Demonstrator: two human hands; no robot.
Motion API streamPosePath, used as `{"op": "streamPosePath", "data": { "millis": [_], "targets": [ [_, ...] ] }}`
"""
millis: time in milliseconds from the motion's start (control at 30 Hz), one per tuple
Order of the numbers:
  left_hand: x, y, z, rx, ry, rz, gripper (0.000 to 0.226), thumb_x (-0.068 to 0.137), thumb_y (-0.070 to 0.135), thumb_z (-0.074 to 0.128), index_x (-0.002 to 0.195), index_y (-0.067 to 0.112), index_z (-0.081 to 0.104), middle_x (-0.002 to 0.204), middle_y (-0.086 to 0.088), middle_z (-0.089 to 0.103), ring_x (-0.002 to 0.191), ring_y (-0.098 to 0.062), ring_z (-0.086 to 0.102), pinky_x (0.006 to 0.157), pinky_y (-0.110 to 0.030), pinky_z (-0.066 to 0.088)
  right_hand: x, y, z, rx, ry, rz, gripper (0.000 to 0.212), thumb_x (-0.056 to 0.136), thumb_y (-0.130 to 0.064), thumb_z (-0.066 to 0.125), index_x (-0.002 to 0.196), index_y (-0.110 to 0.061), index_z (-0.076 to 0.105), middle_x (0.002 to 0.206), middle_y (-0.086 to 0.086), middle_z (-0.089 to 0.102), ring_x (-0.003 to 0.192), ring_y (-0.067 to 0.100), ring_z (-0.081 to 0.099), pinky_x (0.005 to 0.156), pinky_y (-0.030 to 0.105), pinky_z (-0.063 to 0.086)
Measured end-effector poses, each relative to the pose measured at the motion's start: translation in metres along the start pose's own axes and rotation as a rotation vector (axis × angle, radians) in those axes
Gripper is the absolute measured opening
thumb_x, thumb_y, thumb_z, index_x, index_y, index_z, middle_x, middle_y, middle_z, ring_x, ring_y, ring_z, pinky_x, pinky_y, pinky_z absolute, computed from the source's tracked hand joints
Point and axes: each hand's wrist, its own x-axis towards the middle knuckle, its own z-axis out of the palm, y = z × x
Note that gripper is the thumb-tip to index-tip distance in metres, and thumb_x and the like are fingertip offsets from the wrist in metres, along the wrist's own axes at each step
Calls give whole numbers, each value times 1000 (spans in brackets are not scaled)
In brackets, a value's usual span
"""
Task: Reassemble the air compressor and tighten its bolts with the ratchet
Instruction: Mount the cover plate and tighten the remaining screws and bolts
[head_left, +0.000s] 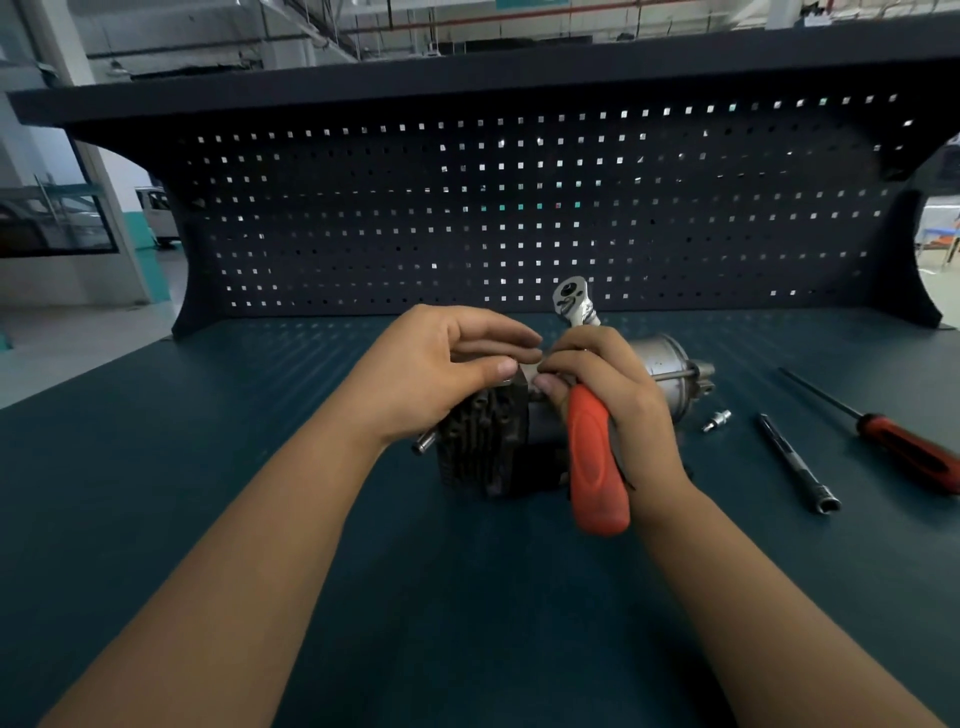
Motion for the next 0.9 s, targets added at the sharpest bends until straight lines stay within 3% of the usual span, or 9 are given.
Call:
{"op": "streamPosePath", "data": {
  "millis": [100,167,233,300,400,533,700,800,900],
  "targets": [
    [0,1,1,28,-38,2,33,90,2,58,103,31,65,102,18,71,103,5,62,88,-12,47,1,-4,-3,66,48,27,6,87,3,64,93,2,66,99,7,58,91,12,56,82,18,44],
    [-1,2,1,5,-31,0,32,92,4,55,109,30,63,108,19,69,106,7,60,86,-10,46,3,-12,-6,231,185,151,17,88,6,60,100,-6,62,98,8,62,93,14,61,82,15,45],
    [0,4,0,-44,23,-10,34,95,4,47,115,28,62,113,21,66,109,11,56,84,-7,44,9,-20,-13,481,335,291,25,89,4,58,105,-15,53,99,10,66,96,23,66,84,24,51],
    [3,4,0,-90,128,-44,36,98,7,40,115,31,60,114,22,65,107,10,56,88,-11,44,18,-26,-25,605,471,347,17,91,-5,56,102,-16,49,93,10,69,88,28,70,79,32,55],
    [8,3,4,-73,231,-89,32,99,12,36,111,33,57,111,22,62,97,9,58,87,-18,42,36,-32,-46,882,628,416,8,89,-7,47,92,-13,51,72,1,68,63,19,66,61,26,52],
    [10,1,4,-77,209,-93,33,100,12,36,112,34,58,109,25,62,99,8,58,91,-21,43,50,-41,-54,1143,521,484,14,85,-5,40,87,-13,51,64,-2,63,51,13,59,52,20,46],
    [9,2,2,-177,164,-100,29,100,24,42,96,38,67,98,20,71,103,-8,63,93,-32,49,58,-49,-45,1157,352,501,12,82,-5,41,87,-12,50,64,-1,64,50,15,59,52,22,48],
    [10,1,3,-212,157,-102,21,97,29,49,102,32,69,105,12,71,102,-10,65,93,-35,50,56,-47,-37,1133,354,554,16,87,-1,38,87,-12,50,64,0,64,51,16,60,53,22,49],
    [11,-1,4,-197,148,-65,16,93,27,55,101,30,68,102,10,73,99,-3,65,92,-28,51,55,-44,-33,1154,392,626,23,93,2,33,87,-12,50,63,-1,63,50,15,59,52,20,48]
  ]
}}
